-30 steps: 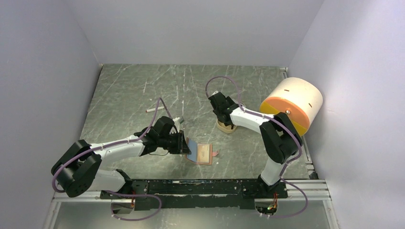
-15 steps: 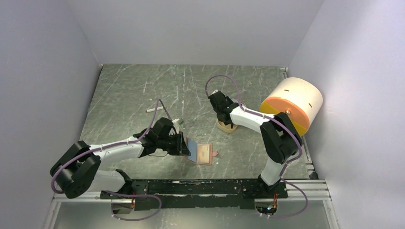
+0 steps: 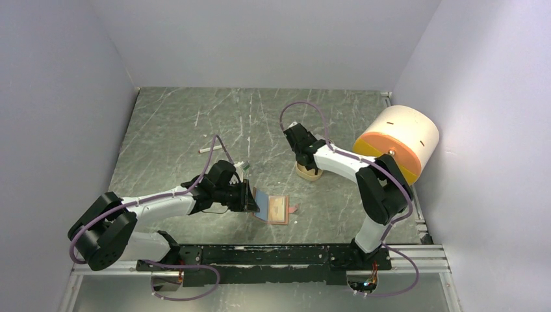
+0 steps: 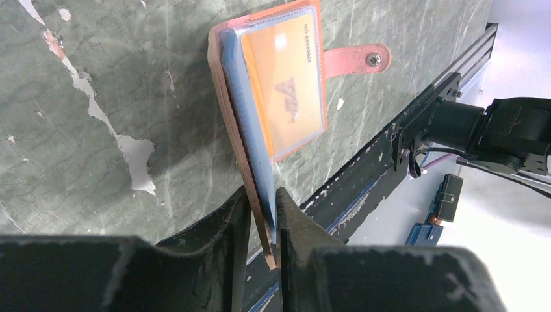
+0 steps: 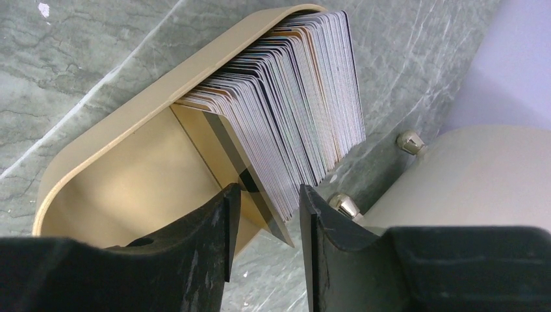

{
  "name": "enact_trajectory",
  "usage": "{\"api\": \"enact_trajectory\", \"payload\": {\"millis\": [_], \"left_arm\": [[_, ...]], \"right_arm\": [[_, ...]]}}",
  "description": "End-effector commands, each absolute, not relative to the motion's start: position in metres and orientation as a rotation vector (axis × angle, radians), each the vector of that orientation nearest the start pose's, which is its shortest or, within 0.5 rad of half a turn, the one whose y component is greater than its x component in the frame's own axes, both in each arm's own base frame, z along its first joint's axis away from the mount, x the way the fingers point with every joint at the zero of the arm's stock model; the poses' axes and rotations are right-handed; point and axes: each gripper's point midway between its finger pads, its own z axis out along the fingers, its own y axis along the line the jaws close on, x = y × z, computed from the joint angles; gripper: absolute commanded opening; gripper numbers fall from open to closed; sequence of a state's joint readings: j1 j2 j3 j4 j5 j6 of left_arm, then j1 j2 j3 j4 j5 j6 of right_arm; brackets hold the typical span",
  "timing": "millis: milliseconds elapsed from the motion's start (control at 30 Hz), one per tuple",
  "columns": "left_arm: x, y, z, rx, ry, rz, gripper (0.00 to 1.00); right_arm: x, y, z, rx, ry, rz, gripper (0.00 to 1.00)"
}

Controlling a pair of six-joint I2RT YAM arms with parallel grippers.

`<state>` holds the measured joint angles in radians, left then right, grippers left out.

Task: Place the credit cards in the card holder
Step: Pick up the credit card from the storage box.

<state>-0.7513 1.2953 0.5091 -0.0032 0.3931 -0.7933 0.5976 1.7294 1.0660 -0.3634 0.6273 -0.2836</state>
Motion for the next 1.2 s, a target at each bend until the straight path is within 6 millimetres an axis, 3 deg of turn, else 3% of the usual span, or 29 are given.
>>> {"api": "enact_trajectory", "payload": {"millis": [0, 767, 1067, 1167], "left_arm": [[0.158, -0.28, 0.066, 0.17, 2.579, -1.18, 0.26], [0.159, -0.28, 0.067, 0.157, 2.579, -1.18, 0.26], [0.158, -0.277, 0.056, 0.134, 2.614, -1.144, 0.25], [0.157, -0.274, 0.051, 0.105, 2.631, -1.124, 0.25]], "right_arm": [[0.374, 0.114, 0.094, -0.77, 2.25, -0.668, 0.41], [0.361, 0.13, 0.093, -0.787, 2.278, -0.611, 0.25], [0.343, 0.153, 0.092, -0.773, 2.331, -0.519, 0.02], [0.336, 0.16, 0.094, -0.761, 2.347, -0.504, 0.0]]}}
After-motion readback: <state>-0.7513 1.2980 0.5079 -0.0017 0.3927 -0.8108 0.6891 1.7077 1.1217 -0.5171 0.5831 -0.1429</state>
